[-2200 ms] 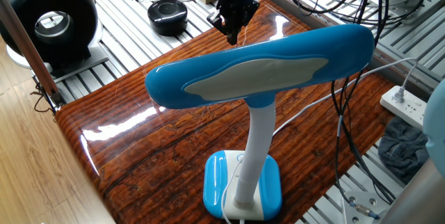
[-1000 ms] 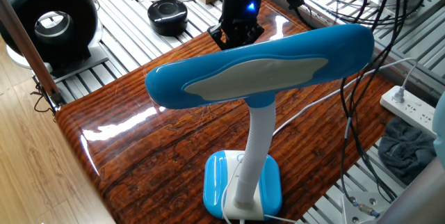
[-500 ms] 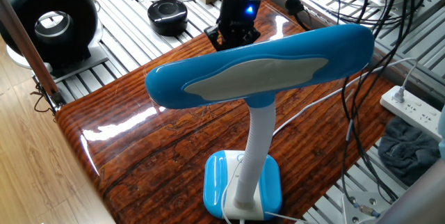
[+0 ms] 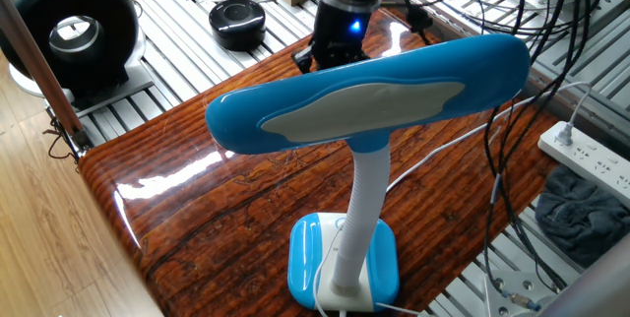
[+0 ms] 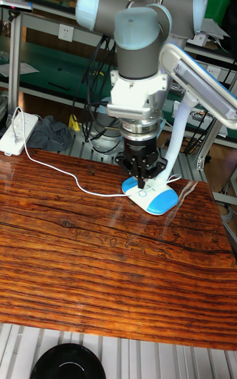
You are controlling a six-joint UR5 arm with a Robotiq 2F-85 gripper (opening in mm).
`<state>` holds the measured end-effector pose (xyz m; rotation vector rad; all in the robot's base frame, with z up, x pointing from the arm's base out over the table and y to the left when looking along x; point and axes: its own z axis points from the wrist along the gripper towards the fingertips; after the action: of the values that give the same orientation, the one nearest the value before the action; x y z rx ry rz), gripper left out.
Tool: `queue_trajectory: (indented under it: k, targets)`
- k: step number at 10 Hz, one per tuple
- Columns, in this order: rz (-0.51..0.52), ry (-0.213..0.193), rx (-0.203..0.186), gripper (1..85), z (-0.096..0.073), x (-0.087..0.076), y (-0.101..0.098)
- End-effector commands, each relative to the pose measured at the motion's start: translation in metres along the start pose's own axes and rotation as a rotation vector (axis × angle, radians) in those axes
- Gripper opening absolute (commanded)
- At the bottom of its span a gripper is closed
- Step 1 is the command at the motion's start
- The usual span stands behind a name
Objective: Turn on the desk lamp by pressing the button
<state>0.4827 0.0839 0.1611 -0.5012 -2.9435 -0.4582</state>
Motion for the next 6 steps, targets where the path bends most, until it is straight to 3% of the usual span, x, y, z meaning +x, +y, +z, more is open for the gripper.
queue_trajectory:
  k: [1, 3, 6]
  targets:
    - [0.036, -0.013, -0.015, 1.0, 0.017, 0.010, 0.019]
    - [0.061, -0.012, -0.056, 1.0, 0.018, 0.012, 0.032]
    - [0.016, -0.009, 0.004, 1.0, 0.024, 0.015, 0.015]
